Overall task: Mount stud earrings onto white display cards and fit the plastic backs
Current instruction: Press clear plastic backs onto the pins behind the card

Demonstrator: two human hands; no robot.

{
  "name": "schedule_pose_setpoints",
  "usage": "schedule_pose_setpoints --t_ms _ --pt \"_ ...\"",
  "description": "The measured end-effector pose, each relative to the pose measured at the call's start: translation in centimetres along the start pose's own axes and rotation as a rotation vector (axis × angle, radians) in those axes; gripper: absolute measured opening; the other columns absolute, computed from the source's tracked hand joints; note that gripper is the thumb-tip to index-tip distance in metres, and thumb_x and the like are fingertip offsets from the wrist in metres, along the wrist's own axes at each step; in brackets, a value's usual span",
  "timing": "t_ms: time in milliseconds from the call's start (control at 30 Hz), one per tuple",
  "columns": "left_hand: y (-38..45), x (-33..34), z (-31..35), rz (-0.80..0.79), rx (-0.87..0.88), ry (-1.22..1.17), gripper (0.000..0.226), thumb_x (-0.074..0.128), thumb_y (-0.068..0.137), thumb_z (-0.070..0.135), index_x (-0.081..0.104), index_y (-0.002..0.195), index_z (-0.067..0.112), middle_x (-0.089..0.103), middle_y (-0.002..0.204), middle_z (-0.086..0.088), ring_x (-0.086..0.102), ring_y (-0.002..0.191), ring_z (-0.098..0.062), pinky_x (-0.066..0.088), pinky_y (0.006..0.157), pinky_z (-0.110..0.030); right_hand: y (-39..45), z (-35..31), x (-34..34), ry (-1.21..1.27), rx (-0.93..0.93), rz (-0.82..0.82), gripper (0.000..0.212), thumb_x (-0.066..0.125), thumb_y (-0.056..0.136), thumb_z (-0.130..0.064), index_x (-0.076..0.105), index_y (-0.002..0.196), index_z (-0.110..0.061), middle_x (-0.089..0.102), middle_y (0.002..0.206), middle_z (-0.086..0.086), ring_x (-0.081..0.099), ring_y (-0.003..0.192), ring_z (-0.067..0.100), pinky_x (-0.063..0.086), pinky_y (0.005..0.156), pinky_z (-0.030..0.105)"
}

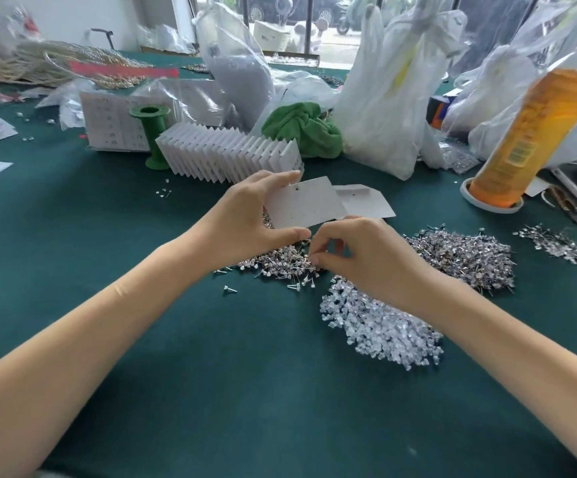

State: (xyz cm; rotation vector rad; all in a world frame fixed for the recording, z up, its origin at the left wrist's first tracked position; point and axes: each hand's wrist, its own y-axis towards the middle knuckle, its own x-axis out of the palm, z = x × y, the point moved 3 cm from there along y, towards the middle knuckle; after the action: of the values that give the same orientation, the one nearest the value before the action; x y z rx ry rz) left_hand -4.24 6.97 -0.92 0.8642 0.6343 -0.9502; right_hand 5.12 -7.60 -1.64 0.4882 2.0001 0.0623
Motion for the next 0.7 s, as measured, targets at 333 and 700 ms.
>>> schedule_pose_setpoints --t_ms 333,700 --pt "-0.6 1.7 0.4 -0.040 0.033 -0.070 0.088 0.074 0.067 0.050 0.029 0.142 0.035 0.054 0.117 0.016 0.048 0.113 -0.003 0.027 0.089 0.000 0.6 0.6 -2.9 0.381 0.048 0.101 0.007 0.072 0.083 -0.007 0.072 0.081 -0.014 0.071 0.066 -0.002 0.055 0.052 -0.002 0.041 0.053 0.010" --pt "-1.4 3.0 1.9 -0.142 0.073 -0.198 0.102 0.079 0.069 0.045 0.017 0.149 0.034 0.060 0.122 0.013 0.052 0.110 -0.004 0.040 0.099 -0.028 1.5 0.9 -1.5 0.469 0.090 -0.002 0.009 0.076 0.079 -0.008 0.068 0.076 -0.008 0.067 0.059 -0.005 0.058 0.051 0.001 0.046 0.055 0.013"
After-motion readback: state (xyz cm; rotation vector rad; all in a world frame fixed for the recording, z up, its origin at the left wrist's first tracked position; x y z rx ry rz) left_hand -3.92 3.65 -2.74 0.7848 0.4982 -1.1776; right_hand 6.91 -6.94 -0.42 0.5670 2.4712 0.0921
